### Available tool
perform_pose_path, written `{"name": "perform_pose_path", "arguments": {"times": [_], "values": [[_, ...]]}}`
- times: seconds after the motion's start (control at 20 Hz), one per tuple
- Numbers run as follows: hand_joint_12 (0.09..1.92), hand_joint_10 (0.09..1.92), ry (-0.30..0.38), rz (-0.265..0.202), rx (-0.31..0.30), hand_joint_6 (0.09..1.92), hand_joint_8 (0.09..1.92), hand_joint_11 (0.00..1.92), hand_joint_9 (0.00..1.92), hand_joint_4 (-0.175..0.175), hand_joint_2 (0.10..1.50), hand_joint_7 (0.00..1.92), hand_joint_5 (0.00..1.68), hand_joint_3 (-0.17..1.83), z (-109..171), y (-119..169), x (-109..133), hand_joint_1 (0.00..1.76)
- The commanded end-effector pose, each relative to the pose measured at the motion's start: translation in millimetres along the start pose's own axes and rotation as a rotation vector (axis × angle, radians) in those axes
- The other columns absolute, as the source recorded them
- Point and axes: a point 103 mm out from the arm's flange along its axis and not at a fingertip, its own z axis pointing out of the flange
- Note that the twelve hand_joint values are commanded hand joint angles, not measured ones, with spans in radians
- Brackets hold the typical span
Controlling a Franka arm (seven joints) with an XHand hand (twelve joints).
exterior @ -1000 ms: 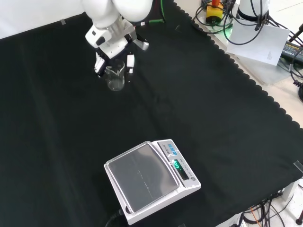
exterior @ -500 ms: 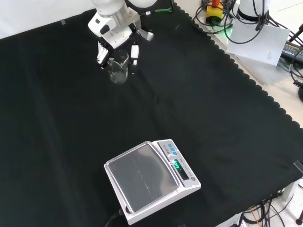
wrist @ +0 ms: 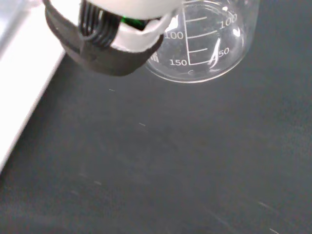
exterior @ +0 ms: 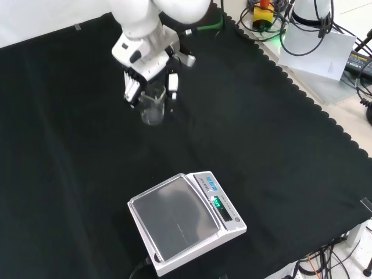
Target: Put the beaker on the electronic balance.
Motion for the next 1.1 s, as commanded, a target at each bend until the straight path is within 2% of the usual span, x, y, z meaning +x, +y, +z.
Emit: {"name": "perform_pose_path", "arguments": {"times": [0.05, 0.35, 0.55, 0.8, 1.1], "values": [[1.13, 1.26, -0.034, -0.191, 0.036, 1.41, 1.43, 1.09, 0.97, -0.175, 1.23, 0.75, 0.71, 0.05, 1, 59, 152, 1.19], [1.13, 1.26, -0.052, -0.266, 0.056, 1.40, 1.42, 1.08, 0.97, -0.175, 1.23, 0.75, 0.71, 0.04, 5, 97, 214, 1.19], [1.13, 1.26, -0.056, -0.299, 0.074, 1.40, 1.42, 1.08, 0.97, -0.175, 1.23, 0.76, 0.71, 0.04, 14, 116, 239, 1.19], [1.13, 1.26, -0.050, -0.317, 0.106, 1.39, 1.41, 1.08, 0.97, -0.175, 1.22, 0.76, 0.72, 0.04, 32, 129, 251, 1.20], [1.13, 1.26, -0.047, -0.327, 0.121, 1.39, 1.41, 1.08, 0.97, -0.175, 1.22, 0.76, 0.72, 0.04, 42, 127, 249, 1.20]]}}
